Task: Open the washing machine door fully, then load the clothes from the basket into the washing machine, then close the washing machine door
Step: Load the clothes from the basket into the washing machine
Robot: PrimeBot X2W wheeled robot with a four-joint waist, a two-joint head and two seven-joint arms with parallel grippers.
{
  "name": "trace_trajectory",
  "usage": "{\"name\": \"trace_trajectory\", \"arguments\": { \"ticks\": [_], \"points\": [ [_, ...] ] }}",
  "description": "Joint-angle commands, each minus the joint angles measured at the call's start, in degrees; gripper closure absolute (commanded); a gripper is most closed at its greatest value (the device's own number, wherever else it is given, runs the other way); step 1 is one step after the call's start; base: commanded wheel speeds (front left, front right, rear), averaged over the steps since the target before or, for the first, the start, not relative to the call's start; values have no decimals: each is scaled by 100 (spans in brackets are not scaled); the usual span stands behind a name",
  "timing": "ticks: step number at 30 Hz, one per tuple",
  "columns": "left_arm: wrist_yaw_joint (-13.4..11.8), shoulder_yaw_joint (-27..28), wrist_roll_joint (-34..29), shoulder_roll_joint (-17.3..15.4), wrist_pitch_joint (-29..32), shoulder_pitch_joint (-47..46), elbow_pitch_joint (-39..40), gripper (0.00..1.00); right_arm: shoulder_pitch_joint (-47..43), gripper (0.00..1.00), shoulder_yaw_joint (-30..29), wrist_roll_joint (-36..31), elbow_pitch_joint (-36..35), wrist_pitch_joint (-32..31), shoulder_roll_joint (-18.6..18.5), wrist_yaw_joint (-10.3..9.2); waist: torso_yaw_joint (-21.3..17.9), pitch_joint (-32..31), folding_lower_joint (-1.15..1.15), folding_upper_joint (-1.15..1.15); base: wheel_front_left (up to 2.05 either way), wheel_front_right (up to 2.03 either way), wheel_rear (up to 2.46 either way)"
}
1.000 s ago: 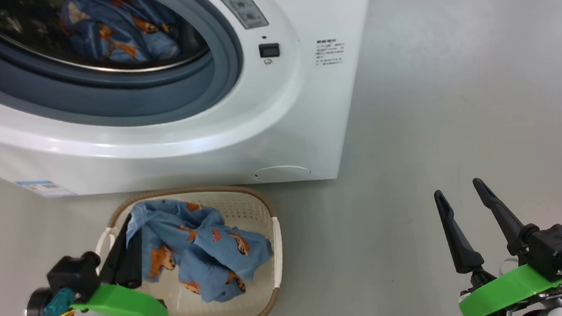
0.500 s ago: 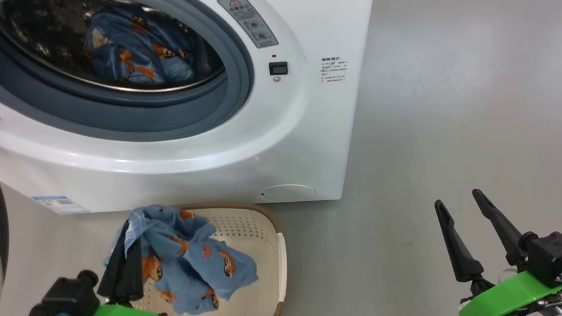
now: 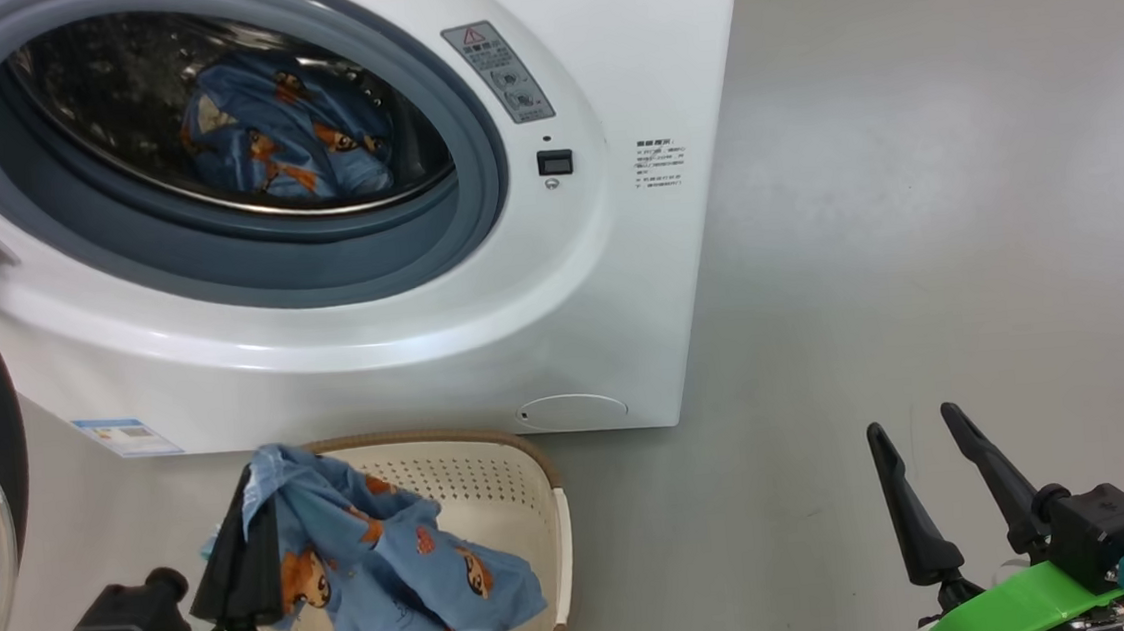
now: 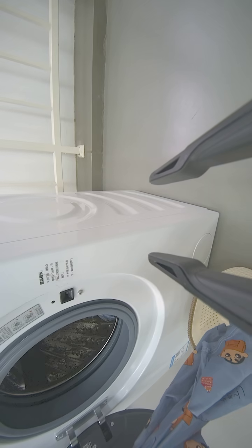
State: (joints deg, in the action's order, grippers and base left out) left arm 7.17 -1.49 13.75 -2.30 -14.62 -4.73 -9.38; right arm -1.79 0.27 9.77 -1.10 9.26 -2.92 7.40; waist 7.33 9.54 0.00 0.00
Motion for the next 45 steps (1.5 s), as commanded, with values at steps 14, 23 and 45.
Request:
{"name": "trace_trajectory", "arguments": {
  "ticks": [14,23,45],
  "points": [
    [-15,544,141,-60,-38,-867,217,100,87,0,173,-6,-267,31,3,9,-244,514,0,0,0,0,0],
    [26,694,158,-571,-38,-2303,-344,100,318,0,173,-75,-398,26,3,9,-471,1204,0,0,0,0,0],
    [31,-956,1406,-2909,454,-6218,-2952,100,951,0,345,-43,-246,354,4,9,-1178,2718,0,0,0,0,0]
  ]
}}
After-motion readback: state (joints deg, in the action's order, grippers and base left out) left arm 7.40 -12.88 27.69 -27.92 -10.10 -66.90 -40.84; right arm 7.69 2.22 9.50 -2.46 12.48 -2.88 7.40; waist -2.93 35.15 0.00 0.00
